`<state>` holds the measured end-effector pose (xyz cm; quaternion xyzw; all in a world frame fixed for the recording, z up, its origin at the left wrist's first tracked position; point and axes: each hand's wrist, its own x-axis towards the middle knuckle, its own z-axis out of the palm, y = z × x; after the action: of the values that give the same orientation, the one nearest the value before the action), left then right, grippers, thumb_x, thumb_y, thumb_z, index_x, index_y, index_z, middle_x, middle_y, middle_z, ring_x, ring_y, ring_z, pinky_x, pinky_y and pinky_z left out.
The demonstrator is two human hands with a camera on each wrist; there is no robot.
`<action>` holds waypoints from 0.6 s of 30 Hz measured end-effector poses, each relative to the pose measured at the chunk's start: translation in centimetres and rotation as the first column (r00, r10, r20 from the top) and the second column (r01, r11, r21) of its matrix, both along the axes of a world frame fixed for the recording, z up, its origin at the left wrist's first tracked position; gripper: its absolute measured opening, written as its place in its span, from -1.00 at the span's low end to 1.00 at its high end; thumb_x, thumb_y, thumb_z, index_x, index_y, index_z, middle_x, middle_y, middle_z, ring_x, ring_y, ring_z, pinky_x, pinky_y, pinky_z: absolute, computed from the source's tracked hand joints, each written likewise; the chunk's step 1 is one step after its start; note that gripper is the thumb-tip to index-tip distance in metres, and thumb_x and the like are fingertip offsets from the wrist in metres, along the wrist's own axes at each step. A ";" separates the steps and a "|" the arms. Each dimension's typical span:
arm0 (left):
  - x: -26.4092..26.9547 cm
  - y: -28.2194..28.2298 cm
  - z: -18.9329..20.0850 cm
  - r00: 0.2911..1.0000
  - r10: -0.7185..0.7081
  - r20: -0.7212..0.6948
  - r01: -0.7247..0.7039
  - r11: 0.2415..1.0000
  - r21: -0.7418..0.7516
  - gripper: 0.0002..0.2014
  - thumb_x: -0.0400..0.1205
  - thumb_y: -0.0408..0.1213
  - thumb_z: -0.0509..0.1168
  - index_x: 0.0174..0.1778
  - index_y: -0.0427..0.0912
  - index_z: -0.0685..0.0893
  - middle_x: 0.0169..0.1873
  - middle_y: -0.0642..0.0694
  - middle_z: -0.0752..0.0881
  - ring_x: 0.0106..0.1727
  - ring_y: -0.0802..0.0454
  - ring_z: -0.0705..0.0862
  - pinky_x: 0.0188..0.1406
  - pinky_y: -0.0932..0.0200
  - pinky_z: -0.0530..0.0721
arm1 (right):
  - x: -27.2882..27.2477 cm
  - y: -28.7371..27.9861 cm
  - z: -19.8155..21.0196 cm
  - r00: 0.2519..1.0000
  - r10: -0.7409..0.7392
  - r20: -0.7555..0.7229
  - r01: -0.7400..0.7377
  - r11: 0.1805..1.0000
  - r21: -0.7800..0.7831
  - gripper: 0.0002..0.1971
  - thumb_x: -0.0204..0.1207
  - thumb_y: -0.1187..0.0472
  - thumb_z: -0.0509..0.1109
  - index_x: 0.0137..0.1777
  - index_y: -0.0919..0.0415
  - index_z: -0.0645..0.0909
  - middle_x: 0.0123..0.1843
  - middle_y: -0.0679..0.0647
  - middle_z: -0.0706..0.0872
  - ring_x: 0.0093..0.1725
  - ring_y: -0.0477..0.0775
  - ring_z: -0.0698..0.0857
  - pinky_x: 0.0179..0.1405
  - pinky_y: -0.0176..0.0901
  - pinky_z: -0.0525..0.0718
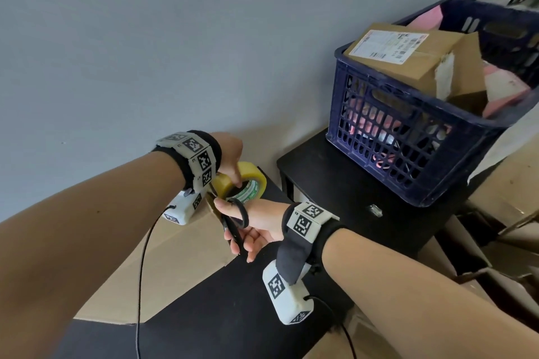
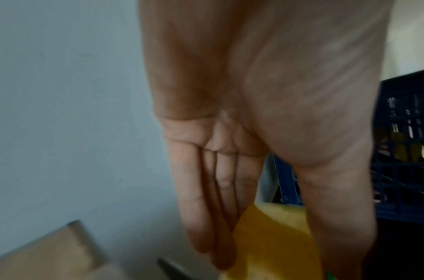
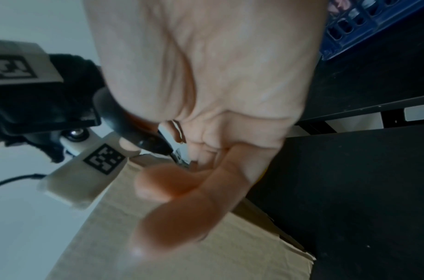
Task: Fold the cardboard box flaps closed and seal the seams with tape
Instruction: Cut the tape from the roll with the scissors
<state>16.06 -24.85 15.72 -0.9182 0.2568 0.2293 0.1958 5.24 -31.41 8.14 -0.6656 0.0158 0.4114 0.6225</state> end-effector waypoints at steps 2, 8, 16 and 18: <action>0.2 0.5 0.0 1.000 0.028 0.001 -0.028 0.999 -0.034 -0.61 0.39 0.07 0.48 -0.22 -0.24 0.72 -0.36 -0.07 0.71 -0.27 -0.05 0.64 -0.46 0.22 0.48 | 0.1 -0.1 0.1 1.000 0.007 -0.013 -0.007 1.000 -0.004 -0.35 0.53 -0.41 0.03 -0.26 0.22 0.51 -0.33 0.17 0.64 -0.71 -0.14 0.51 -0.55 -0.24 0.72; 0.1 2.2 -0.1 0.996 0.089 0.016 -0.087 0.991 -0.103 -0.54 0.40 0.11 0.47 -0.06 -0.26 0.78 -0.17 -0.13 0.82 -0.16 -0.04 0.72 -0.40 0.27 0.49 | 0.0 -0.2 0.4 1.000 0.004 0.007 -0.004 1.000 -0.019 -0.39 0.55 -0.37 0.05 -0.32 0.20 0.46 -0.40 0.12 0.56 -0.77 -0.15 0.37 -0.71 -0.35 0.49; 0.1 4.1 -0.3 0.986 0.162 0.042 -0.152 0.970 -0.189 -0.61 0.44 0.10 0.43 -0.23 -0.22 0.73 -0.39 -0.07 0.75 -0.35 0.02 0.65 -0.47 0.27 0.45 | -0.3 -0.5 0.8 0.996 0.018 0.090 -0.010 0.995 -0.096 -0.45 0.57 -0.30 0.14 -0.36 0.20 0.39 -0.48 0.07 0.43 -0.79 -0.17 0.21 -0.78 -0.41 0.17; 0.0 4.3 -0.4 0.982 0.187 0.037 -0.175 0.963 -0.207 -0.59 0.48 0.10 0.40 -0.17 -0.25 0.71 -0.36 -0.10 0.74 -0.34 -0.02 0.65 -0.39 0.22 0.55 | -0.3 -0.6 0.9 0.995 0.025 0.094 -0.015 0.994 -0.110 -0.45 0.57 -0.30 0.16 -0.37 0.20 0.39 -0.49 0.06 0.43 -0.78 -0.16 0.20 -0.78 -0.40 0.17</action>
<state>16.07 -20.50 15.27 -0.9591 0.1881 0.1930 0.0868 4.95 -32.01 9.04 -0.7176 0.0017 0.3839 0.5810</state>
